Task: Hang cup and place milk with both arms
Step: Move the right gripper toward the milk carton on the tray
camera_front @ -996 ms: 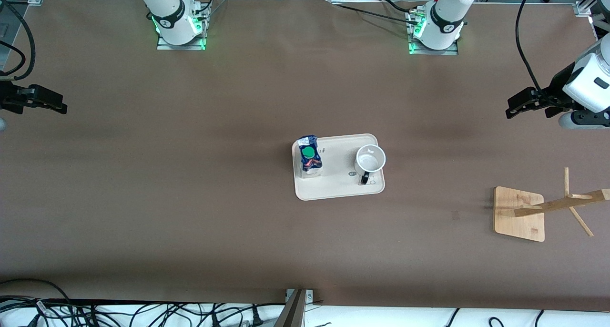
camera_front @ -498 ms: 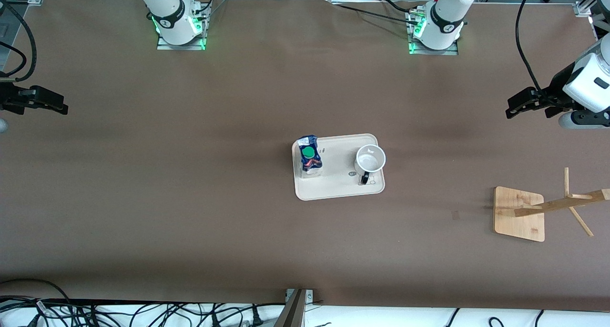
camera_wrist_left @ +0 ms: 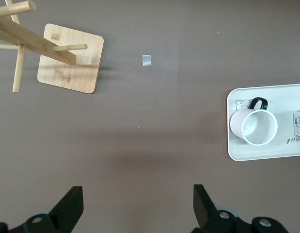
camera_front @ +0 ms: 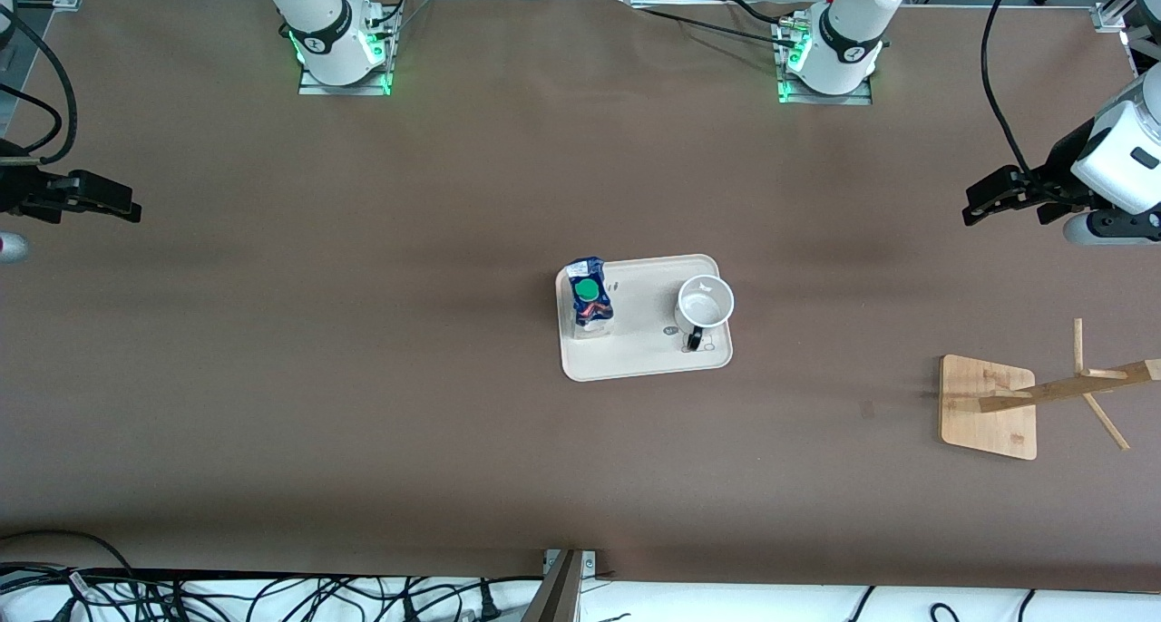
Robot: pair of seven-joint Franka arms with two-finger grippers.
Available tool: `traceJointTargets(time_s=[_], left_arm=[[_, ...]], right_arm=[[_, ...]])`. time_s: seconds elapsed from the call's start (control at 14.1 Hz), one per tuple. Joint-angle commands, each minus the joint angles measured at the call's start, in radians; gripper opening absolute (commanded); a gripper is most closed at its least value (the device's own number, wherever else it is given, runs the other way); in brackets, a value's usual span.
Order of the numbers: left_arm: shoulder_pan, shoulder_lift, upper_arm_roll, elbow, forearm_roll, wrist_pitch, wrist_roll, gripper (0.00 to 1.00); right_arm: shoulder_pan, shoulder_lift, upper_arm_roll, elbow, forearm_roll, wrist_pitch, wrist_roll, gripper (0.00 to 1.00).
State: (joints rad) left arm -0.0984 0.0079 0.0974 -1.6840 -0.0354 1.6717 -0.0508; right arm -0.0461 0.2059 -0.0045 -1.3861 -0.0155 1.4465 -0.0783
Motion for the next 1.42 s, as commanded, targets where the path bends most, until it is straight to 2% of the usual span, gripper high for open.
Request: traceJointTargets(time_s=[0.0,0.07,0.21,0.28,0.64,0.85,1.07,1.35], left_arm=[[0.009,-0.011,-0.008,0.001,0.006,-0.009,0.019,1.00],[0.009,-0.011,-0.008,0.000,0.006,-0.007,0.017,1.00],[0.009,-0.011,-0.010,0.000,0.005,-0.007,0.017,1.00],[0.009,-0.011,-0.013,0.001,0.006,-0.007,0.017,1.00],[0.008,-0.013,-0.016,0.000,0.006,-0.009,0.017,1.00],[0.006,-0.011,-0.018,0.000,0.006,-0.007,0.016,1.00],[0.006,-0.008,-0.018,0.000,0.006,-0.007,0.016,1.00],[0.008,-0.006,-0.018,0.000,0.006,-0.004,0.016,1.00]], right_arm=[[-0.001,0.023,0.009,0.018,0.015,0.008,-0.008,1.00],[0.003,0.041,0.014,0.019,0.044,0.014,-0.006,1.00],[0.012,0.067,0.015,0.016,0.197,0.038,0.000,1.00],[0.038,0.090,0.015,0.015,0.245,0.046,0.008,1.00],[0.162,0.171,0.015,-0.004,0.324,0.222,0.035,1.00],[0.277,0.191,0.014,-0.002,0.321,0.319,0.204,1.00],[0.334,0.205,0.015,-0.002,0.327,0.356,0.322,1.00],[0.489,0.274,0.014,-0.001,0.313,0.475,0.498,1.00]])
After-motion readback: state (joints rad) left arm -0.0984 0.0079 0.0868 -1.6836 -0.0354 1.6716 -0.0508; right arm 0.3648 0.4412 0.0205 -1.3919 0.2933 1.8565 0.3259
